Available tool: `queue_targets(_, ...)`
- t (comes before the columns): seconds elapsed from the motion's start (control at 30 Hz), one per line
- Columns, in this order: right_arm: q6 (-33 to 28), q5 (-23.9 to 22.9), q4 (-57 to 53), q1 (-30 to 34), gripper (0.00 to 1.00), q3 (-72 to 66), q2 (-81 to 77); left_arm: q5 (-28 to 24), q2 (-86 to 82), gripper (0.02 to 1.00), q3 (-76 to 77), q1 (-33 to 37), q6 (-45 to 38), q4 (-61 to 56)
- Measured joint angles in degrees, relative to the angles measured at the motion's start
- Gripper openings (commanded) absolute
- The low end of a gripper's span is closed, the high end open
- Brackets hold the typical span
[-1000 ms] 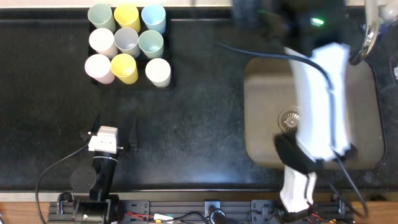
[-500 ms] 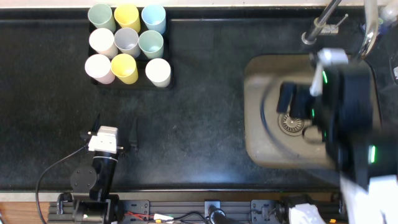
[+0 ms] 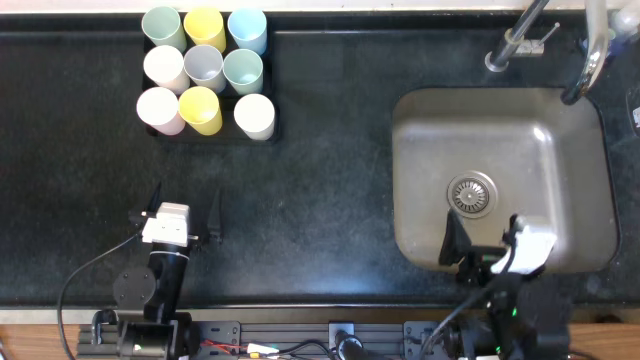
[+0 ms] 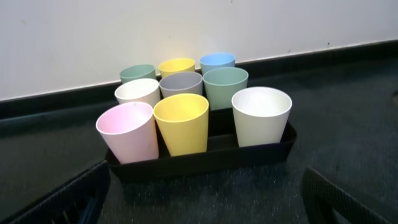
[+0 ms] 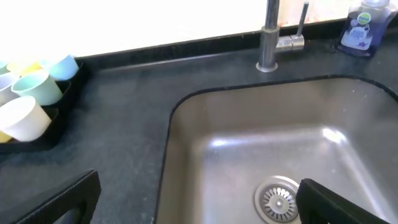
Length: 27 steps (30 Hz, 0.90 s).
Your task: Store Cups
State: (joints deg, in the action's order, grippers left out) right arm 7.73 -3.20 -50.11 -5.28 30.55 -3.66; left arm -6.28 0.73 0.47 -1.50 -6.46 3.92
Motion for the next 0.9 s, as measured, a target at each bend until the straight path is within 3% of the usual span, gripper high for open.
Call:
queue_targets(0.17,0.0,0.1,9.4,0.3,0.998,-7.6,2.0,0.0,0.0,0.996,0.0,0.0,0.0,0.0)
queue_targets(0.3,0.0,0.2,31.8,3.5,0.998,-16.5,1.6,0.0,0.0,1.000,0.0,0.0,0.0,0.0)
queue_targets(0.4,0.0,0.2,42.1,7.1,0.998,-22.2,1.6,0.0,0.0,1.000,0.0,0.0,0.0,0.0)
queue_targets(0.57,0.0,0.2,43.6,11.7,0.998,-28.0,1.6,0.0,0.0,1.000,0.0,0.0,0.0,0.0)
queue_targets(0.9,0.2,0.4,45.4,11.5,0.998,-29.5,2.8,0.0,0.0,0.998,0.0,0.0,0.0,0.0)
